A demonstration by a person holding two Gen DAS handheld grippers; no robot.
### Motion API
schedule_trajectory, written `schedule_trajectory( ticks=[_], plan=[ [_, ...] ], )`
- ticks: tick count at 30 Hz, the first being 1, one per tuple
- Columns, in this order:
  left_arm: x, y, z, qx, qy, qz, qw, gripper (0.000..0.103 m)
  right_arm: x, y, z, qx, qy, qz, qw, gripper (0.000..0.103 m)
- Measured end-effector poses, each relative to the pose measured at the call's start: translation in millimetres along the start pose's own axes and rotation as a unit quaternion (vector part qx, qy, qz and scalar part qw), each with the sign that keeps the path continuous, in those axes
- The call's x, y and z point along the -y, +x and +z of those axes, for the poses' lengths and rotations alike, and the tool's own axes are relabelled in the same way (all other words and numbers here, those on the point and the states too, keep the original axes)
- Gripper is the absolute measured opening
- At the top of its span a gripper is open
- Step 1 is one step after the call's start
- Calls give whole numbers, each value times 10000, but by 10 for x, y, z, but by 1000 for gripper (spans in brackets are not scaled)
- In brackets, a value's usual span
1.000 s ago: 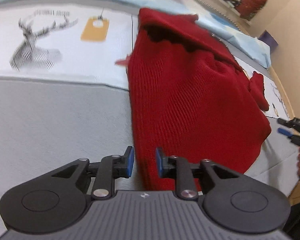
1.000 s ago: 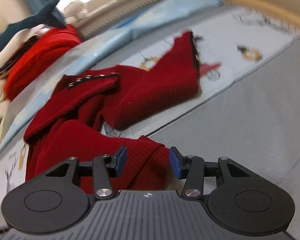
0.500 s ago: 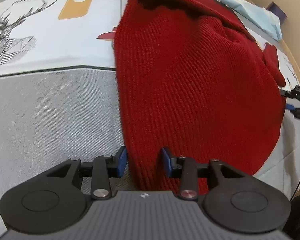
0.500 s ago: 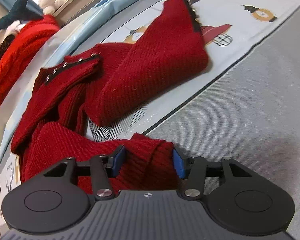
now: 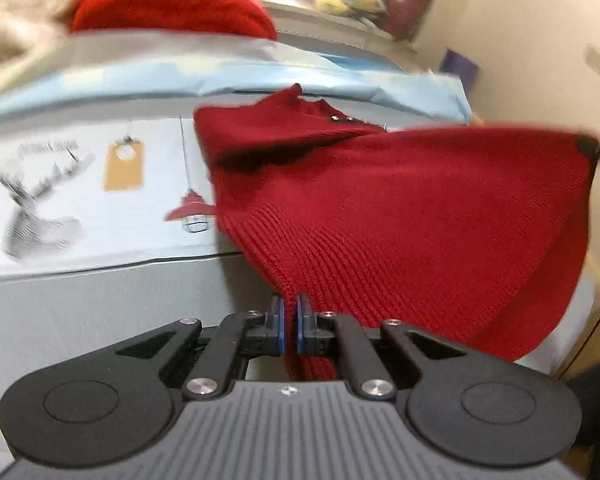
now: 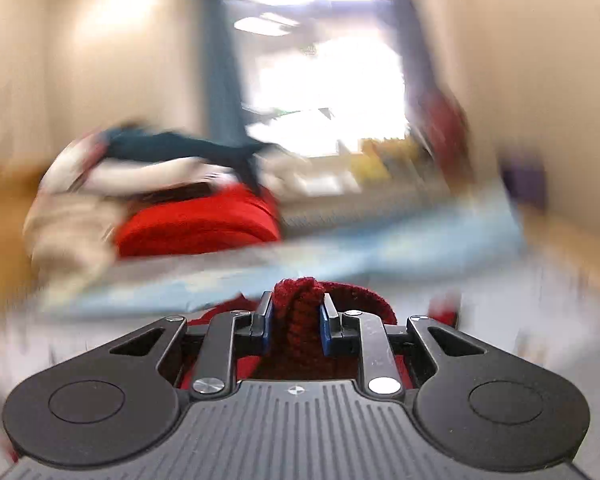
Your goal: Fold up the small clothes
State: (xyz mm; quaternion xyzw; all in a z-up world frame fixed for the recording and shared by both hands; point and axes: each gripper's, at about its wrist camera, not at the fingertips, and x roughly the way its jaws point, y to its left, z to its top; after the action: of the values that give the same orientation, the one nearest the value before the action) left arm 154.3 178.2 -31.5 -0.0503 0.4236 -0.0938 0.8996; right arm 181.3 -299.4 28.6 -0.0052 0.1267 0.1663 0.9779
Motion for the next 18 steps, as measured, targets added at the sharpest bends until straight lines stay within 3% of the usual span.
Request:
schedule_trajectory(
  ticks=[1, 3, 5, 6, 8, 10, 11, 12, 15, 18],
  plan=[
    [-14, -45, -115, -182, 258, 207, 9993, 5, -124, -105, -56, -84, -550, 306, 9980, 25],
    [-133, 22, -368, -813, 497, 568, 9938, 5, -153, -57, -288, -1338, -698, 1062, 9828, 28],
    [-264, 149, -565, -1472, 487, 573, 9862, 7, -76, 69, -628, -2438, -653, 1076, 9616, 33],
    [-301, 221, -650, -1766, 477, 570, 9815, 7, -51, 110, -742, -2716, -828, 931, 9543, 33],
    [-302, 281, -704, -1872, 652, 835, 9766, 7, 101, 158, -777, -2723, -540, 609, 9588, 39],
    [-295, 318, -684, -1851, 728, 968, 9752, 11, 366, 286, -770, -2872, 360, 451, 9561, 44],
    [-304, 339, -655, -1840, 643, 973, 9760, 18, 475, 363, -791, -2944, 743, 344, 9522, 45],
    [-322, 346, -656, -1820, 555, 969, 9769, 25, 531, 428, -832, -3040, 984, 211, 9473, 45],
    [-278, 407, -599, -1839, 420, 941, 9775, 29, 598, 666, -1059, -3465, 1369, -42, 9280, 45],
    [-266, 536, -558, -1973, 343, 916, 9755, 35, 513, 893, -1345, -4079, 1237, -236, 9043, 45]
  ],
)
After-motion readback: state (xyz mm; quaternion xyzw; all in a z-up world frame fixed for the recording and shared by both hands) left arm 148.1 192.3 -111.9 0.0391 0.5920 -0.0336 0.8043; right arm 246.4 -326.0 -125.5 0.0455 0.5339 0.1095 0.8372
